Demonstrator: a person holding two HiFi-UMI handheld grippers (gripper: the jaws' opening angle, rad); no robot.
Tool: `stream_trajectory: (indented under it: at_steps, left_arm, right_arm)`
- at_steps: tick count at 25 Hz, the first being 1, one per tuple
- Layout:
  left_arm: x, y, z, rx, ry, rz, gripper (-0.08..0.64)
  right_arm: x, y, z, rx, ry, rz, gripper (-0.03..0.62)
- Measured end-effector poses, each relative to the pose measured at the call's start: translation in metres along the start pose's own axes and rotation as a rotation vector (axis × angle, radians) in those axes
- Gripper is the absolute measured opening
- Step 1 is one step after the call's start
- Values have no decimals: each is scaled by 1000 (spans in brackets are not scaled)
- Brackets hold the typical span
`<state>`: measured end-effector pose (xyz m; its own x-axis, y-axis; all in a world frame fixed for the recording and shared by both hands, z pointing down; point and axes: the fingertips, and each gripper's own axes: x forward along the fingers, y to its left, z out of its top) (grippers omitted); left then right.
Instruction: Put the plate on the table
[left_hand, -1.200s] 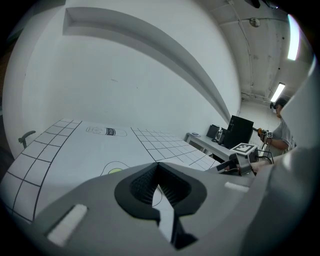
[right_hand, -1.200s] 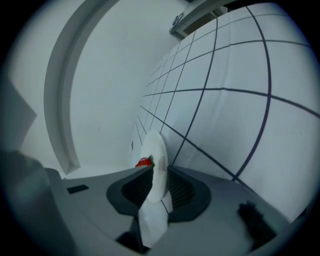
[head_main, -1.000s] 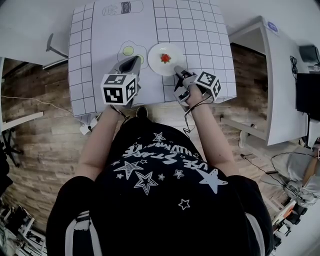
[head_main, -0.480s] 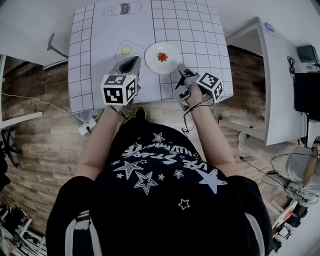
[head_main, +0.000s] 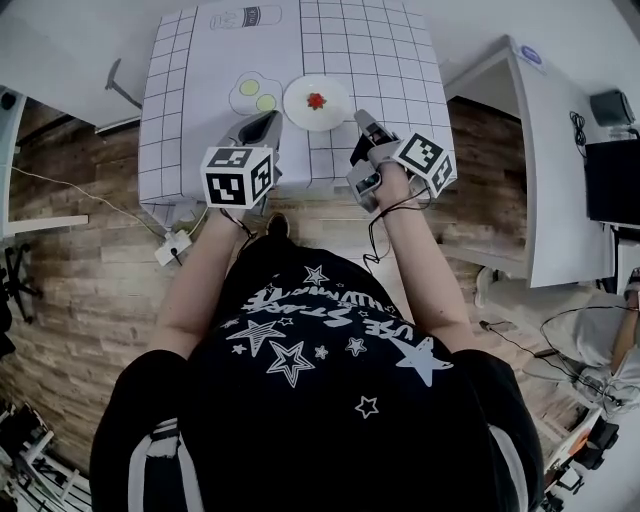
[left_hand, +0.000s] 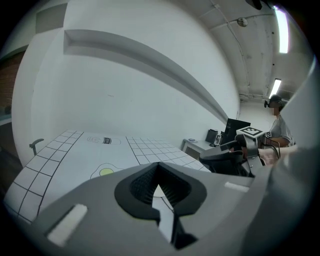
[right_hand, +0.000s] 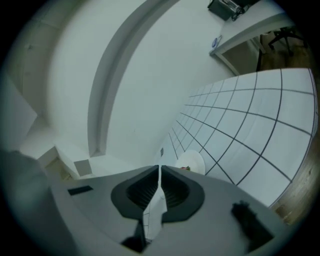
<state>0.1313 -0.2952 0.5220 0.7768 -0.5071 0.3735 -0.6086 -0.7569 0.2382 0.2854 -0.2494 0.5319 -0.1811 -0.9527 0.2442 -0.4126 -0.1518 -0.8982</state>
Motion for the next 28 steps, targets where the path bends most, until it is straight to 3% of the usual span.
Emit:
stream_trajectory:
  at_steps: [6,13,28]
  left_arm:
    - [-31,-36,2,20,-40,9,9]
    - [-73,-73,-6,35,-79,20,9]
    - [-145,-121,-32,20,-129,73,9]
  right_arm:
    - [-36,45,-7,-151,-6,86,18]
    - [-81,81,-35,-414,-21,116,16]
    - [-139,97,-112,-798,43,168,15]
